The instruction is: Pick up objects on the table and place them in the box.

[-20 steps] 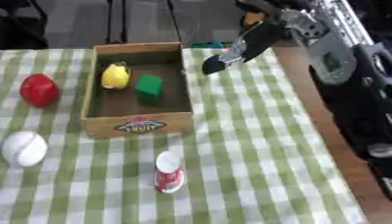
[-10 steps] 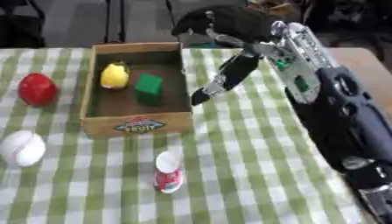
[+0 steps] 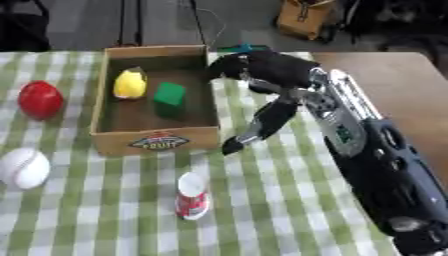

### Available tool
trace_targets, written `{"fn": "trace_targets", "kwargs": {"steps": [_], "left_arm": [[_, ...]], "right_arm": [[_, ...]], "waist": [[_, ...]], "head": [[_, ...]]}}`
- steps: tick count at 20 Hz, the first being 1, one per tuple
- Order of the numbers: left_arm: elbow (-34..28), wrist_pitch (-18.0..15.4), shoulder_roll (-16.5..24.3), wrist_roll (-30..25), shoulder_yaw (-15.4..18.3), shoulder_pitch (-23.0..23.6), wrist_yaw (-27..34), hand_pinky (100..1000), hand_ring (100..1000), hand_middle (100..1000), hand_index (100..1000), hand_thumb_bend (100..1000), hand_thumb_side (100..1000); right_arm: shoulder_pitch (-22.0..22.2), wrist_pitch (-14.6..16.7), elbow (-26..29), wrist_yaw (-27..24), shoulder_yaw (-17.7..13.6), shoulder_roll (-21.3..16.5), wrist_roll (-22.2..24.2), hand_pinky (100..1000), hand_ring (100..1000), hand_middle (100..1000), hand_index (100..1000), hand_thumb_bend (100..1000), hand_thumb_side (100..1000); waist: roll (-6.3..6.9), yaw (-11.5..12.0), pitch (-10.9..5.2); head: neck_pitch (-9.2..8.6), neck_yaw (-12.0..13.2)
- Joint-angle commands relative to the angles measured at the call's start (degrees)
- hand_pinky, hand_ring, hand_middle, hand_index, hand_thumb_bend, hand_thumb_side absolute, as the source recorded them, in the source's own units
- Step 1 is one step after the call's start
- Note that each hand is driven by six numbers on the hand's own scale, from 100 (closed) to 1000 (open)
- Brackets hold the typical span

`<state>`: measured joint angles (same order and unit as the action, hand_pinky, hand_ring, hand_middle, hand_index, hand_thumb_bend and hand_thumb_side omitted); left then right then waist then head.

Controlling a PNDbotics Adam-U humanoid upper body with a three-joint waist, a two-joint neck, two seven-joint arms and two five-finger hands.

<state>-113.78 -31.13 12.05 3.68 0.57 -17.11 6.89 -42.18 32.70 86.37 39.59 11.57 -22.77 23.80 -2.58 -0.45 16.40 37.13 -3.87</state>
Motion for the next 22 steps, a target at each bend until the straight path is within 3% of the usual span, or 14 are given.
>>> {"fn": "trace_targets", "kwargs": {"steps": [1, 10, 22], "left_arm": [[-0.82, 0.08, 1.30, -0.13, 0.05, -0.79, -0.21, 444, 654, 767, 779, 180, 1000], [-0.82, 0.36, 1.34, -0.08, 0.07, -1.00, -0.20, 446, 653, 766, 776, 181, 1000], [-0.82, 0.47, 1.14, 0.25, 0.21, -1.48, -0.07, 447, 654, 766, 776, 182, 1000]], "right_arm": [[1.13, -1.96, 4.83, -3.76, -1.68, -0.20, 2.03, 766, 817, 806, 888, 852, 885], [8.31, -8.35, 12.01, -8.10, -3.37, 2.05, 0.15, 720, 750, 751, 841, 775, 965], [16.02, -12.95, 15.22, -9.01, -3.22, 5.83, 0.61, 701, 719, 730, 816, 704, 947]], "waist": [[0.06, -0.29, -0.80], [-0.28, -0.57, -1.00], [-0.27, -0.50, -0.88]], "head": [[-0.60, 0.19], [-0.72, 0.46], [-1.29, 0.61]]}}
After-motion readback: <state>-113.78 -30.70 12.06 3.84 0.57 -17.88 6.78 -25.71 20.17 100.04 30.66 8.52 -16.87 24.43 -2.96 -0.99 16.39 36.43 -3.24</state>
